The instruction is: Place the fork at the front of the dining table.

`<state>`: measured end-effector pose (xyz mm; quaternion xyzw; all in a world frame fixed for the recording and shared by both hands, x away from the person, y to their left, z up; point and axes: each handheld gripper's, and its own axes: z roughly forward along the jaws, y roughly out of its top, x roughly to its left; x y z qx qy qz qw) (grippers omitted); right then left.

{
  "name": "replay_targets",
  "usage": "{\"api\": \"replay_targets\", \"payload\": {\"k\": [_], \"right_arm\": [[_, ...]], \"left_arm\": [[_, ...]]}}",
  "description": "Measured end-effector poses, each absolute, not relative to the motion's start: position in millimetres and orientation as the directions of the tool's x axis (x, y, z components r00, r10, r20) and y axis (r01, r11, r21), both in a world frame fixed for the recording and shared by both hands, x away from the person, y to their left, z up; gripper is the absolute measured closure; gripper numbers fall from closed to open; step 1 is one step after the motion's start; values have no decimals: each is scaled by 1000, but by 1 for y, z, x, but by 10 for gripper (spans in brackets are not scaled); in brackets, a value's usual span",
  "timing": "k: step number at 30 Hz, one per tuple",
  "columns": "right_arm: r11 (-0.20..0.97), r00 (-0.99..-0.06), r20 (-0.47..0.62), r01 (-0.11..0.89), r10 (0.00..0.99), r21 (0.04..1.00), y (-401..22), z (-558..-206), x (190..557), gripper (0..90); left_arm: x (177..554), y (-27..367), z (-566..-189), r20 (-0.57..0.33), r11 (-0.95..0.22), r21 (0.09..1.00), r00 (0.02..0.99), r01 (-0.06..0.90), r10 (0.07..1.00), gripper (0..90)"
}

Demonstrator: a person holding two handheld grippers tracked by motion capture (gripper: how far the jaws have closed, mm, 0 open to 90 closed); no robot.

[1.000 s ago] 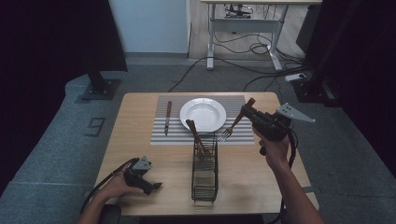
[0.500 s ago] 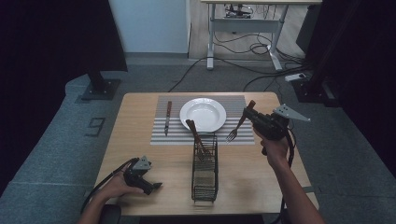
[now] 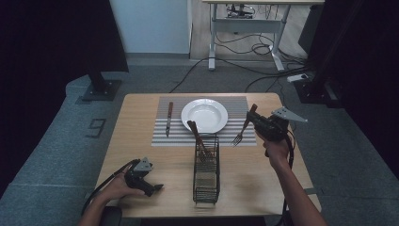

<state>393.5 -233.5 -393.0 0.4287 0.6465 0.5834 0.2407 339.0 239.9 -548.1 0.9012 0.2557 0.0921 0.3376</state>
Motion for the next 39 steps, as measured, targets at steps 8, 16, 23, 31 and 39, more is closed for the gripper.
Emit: {"api": "replay_targets", "payload": {"k": [8, 16, 23, 31, 39], "right_arm": [[-24, -470, 166, 293, 867, 956, -236, -406, 403, 802], [-14, -448, 167, 325, 878, 946, -237, -418, 412, 802], [-2, -428, 159, 343, 890, 939, -236, -428, 419, 802], [19, -411, 138, 356, 901, 934, -233, -435, 428, 802], [28, -384, 120, 357, 916, 934, -233, -438, 436, 802]], "left_arm": [[339, 240, -548, -6, -641, 656, 852, 399, 524, 0], [339, 240, -548, -7, -641, 656, 852, 399, 524, 0], [339, 240, -548, -7, -641, 656, 852, 399, 523, 0], [339, 240, -548, -8, -641, 656, 852, 399, 523, 0], [339, 240, -548, -7, -641, 656, 852, 399, 524, 0]]}}
